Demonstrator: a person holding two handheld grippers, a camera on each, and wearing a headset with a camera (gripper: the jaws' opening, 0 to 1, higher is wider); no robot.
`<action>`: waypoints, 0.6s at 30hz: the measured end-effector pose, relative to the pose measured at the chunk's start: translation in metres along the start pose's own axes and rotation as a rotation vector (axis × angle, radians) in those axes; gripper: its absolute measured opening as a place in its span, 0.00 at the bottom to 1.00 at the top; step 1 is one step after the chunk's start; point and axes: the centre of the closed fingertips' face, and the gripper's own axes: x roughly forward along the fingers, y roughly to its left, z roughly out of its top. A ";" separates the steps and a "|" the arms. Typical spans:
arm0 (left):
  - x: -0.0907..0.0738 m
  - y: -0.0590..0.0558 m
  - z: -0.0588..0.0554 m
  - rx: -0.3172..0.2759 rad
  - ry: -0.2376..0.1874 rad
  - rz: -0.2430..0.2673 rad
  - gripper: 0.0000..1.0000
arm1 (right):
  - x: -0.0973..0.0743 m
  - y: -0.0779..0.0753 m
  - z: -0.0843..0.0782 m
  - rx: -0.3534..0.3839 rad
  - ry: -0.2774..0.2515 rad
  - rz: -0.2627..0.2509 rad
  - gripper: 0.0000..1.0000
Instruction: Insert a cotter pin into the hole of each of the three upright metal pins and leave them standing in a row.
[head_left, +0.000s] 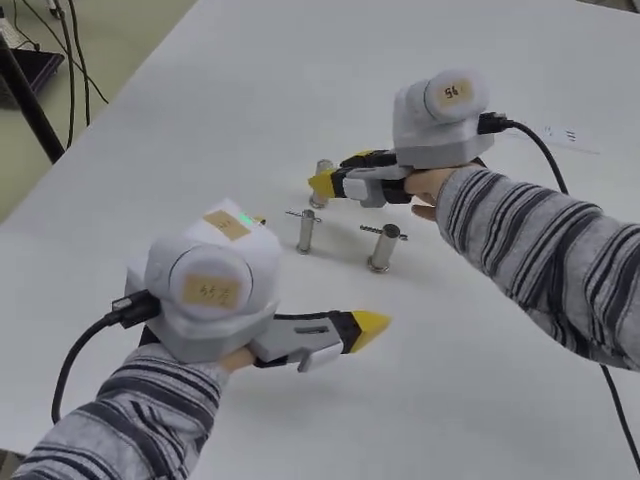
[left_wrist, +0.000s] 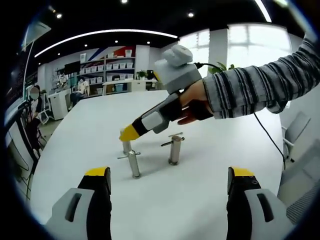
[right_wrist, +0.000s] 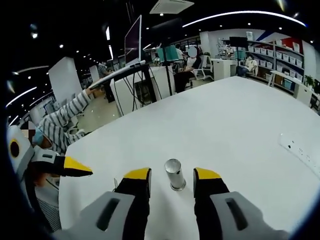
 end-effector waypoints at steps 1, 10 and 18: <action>0.000 0.000 0.000 -0.002 0.002 -0.001 0.96 | 0.002 0.000 0.000 0.005 0.000 0.001 0.28; 0.001 -0.001 -0.002 -0.005 0.010 -0.005 0.95 | 0.014 0.007 -0.003 0.027 0.012 0.003 0.18; 0.000 0.000 -0.002 -0.006 0.011 -0.002 0.95 | 0.016 0.005 -0.005 -0.001 0.024 -0.033 0.11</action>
